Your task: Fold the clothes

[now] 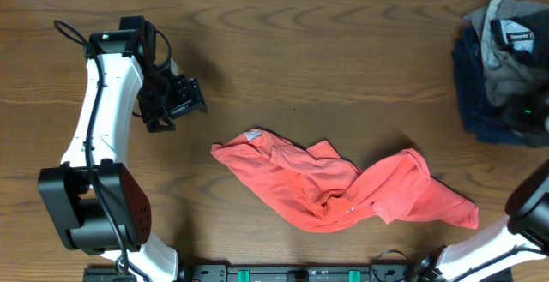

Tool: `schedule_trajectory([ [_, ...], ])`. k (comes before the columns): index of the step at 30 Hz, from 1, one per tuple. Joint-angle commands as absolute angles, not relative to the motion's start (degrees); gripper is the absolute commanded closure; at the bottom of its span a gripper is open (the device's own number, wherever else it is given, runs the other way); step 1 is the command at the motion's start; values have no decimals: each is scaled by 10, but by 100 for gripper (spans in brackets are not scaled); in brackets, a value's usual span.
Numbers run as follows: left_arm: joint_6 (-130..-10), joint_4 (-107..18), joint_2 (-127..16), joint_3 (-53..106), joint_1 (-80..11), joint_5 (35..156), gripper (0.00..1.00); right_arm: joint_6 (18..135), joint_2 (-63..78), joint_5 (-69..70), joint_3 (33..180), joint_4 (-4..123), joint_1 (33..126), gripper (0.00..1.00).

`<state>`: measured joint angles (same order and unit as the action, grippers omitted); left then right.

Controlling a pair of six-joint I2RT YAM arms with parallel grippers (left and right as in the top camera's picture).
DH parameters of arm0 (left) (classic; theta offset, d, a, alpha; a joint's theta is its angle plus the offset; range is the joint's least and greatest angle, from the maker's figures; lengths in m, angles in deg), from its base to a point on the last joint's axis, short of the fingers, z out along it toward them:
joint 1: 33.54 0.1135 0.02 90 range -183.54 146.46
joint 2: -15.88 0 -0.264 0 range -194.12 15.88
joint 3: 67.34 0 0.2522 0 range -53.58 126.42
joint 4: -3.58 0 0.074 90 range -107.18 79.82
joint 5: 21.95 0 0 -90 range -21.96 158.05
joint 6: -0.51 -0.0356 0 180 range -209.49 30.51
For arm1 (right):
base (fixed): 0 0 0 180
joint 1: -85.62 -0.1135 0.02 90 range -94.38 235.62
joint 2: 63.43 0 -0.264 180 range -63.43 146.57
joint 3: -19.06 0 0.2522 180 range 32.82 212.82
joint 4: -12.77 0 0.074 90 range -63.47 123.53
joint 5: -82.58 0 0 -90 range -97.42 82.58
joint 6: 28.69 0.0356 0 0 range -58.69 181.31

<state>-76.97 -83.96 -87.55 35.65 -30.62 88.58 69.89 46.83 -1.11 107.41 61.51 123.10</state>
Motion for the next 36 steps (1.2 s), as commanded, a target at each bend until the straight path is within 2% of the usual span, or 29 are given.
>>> schedule_trajectory([
  [1,-805,-850,-871,358,-329,879,19,676,462,155,1122,666,1239,42],
  [5,-827,-855,-871,357,-366,879,18,632,427,211,1137,766,1210,42],
  [11,-856,-869,-871,340,-416,879,13,623,336,157,1137,898,1135,42],
  [13,-859,-866,-871,326,-430,879,11,623,305,133,1137,930,1120,30],
  [15,-859,-855,-871,308,-447,879,10,616,272,125,1137,955,1109,8],
  [16,-859,-848,-871,301,-457,880,10,616,260,125,1137,963,1107,1],
  [23,-834,-731,-871,235,-546,895,9,617,209,125,1137,1000,1105,1],
  [27,-792,-636,-871,196,-596,894,9,617,209,125,1136,1013,1102,5],
  [33,-786,-567,-871,187,-662,893,19,617,209,125,1136,1011,1102,5],
  [36,-769,-557,-876,186,-686,850,20,617,209,125,1136,1012,1102,5],
])
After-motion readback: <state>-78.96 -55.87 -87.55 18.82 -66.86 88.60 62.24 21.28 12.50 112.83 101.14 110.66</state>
